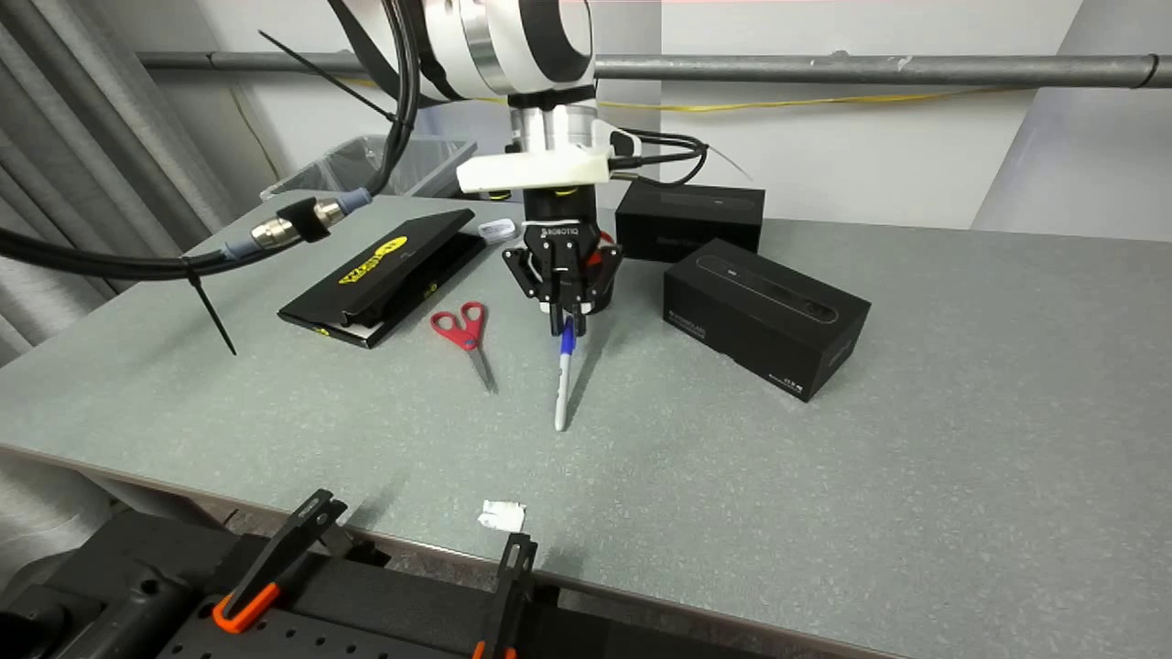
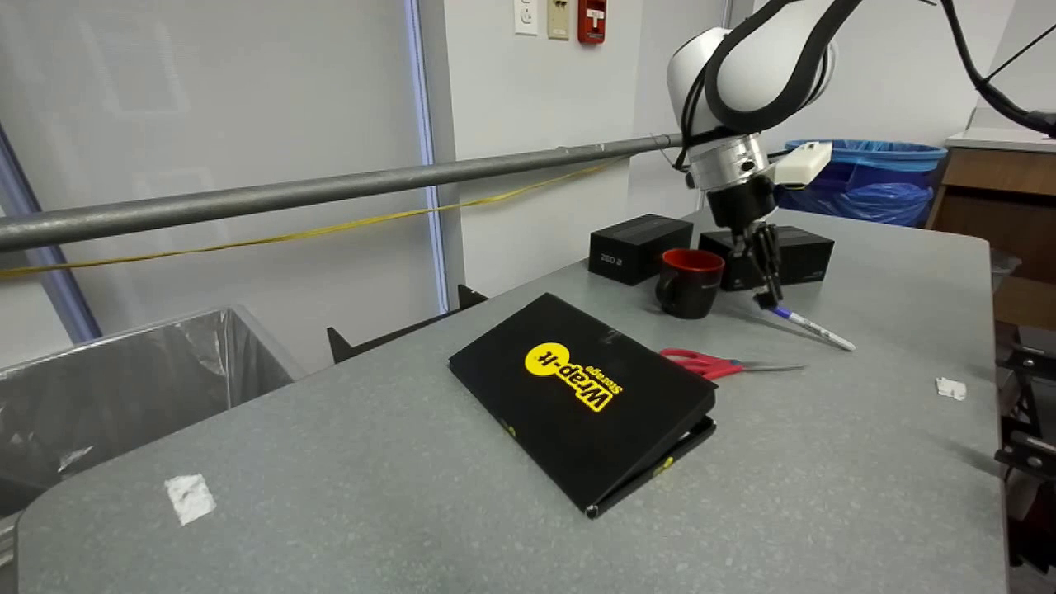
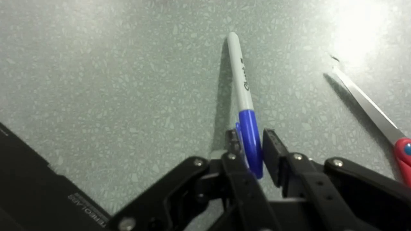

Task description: Pick up the pen from the mug cup and put it on the table.

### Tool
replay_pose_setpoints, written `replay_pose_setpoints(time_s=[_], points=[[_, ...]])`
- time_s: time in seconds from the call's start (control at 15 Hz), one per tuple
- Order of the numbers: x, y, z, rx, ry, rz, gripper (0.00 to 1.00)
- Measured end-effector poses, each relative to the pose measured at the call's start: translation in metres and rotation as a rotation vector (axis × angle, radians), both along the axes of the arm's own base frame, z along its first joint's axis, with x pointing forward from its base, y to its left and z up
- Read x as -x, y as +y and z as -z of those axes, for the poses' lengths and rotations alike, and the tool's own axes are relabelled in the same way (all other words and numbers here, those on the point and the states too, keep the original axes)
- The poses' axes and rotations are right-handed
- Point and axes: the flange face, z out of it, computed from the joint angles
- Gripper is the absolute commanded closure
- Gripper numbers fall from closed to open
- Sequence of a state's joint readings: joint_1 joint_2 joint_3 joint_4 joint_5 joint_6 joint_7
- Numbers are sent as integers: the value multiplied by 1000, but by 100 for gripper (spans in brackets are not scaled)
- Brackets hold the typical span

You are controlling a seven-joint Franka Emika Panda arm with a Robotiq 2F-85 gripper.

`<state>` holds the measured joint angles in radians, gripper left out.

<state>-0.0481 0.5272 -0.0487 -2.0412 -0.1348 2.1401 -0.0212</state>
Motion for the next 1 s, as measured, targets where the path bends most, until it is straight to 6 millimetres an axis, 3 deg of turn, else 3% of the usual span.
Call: replay_pose_setpoints(time_s=[0.4,1.0], points=[[-10,4,2,10,-12,8,0],[-14,6,-1,12,-22,6,0]])
